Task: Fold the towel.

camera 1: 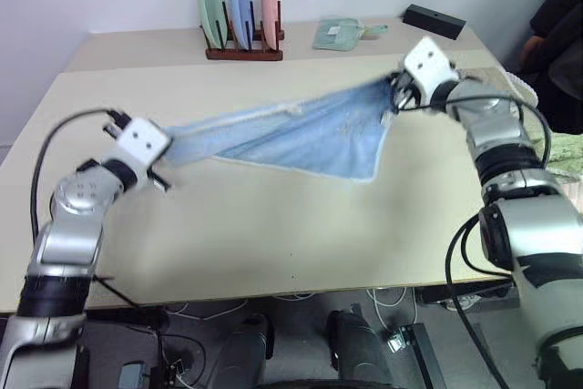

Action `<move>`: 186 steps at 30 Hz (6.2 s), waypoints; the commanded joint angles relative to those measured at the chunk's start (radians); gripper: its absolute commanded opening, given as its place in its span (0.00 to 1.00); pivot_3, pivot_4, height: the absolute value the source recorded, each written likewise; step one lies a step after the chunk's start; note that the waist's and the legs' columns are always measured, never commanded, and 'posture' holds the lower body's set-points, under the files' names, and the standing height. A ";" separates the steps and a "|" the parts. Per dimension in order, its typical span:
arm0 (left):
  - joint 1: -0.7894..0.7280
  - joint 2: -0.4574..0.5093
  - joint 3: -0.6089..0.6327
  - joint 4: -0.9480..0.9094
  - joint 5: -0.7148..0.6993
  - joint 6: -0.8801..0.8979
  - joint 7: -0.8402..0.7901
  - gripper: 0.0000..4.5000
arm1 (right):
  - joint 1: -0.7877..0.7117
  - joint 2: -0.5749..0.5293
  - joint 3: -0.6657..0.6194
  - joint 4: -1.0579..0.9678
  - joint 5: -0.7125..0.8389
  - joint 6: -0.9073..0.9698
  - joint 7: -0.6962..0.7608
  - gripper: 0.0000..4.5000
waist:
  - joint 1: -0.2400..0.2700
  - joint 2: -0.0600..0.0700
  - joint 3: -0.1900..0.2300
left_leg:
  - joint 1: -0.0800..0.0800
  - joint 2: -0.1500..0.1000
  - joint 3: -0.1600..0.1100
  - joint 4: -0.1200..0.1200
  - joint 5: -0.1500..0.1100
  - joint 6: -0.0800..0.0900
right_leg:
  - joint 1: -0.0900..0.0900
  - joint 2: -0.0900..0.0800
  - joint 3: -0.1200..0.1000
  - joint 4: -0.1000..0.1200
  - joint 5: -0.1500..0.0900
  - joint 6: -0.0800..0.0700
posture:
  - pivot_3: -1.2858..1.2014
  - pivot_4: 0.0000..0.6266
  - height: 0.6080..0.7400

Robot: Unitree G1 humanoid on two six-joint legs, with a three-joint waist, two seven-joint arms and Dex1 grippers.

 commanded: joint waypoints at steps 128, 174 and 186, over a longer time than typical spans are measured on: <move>0.419 -0.274 -0.238 -0.621 -0.322 0.163 -0.087 0.65 | 0.721 0.259 -0.834 -1.286 0.926 1.494 -0.637 0.01 | 0.008 0.004 -0.004 | 0.003 0.016 0.021 0.004 -0.007 0.004 | 0.002 0.014 0.013 -0.014 0.013 -0.003 | 0.52 0.24 1.00; 0.458 -0.374 -0.204 -0.576 -0.295 0.170 0.028 0.65 | 0.736 0.080 -0.102 -1.187 0.522 0.842 -0.024 0.43 | 0.008 0.003 -0.004 | 0.004 0.019 0.024 0.004 -0.008 0.006 | 0.002 0.016 0.013 -0.016 0.013 -0.003 | 0.52 0.24 1.00; 0.533 -0.371 -0.165 -0.602 -0.280 0.183 0.083 0.65 | 0.766 0.167 0.074 -0.944 0.295 0.604 0.008 0.02 | 0.006 0.003 -0.004 | 0.004 0.018 0.024 0.003 -0.008 0.005 | 0.002 0.016 0.014 -0.017 0.013 -0.003 | 0.52 0.24 1.00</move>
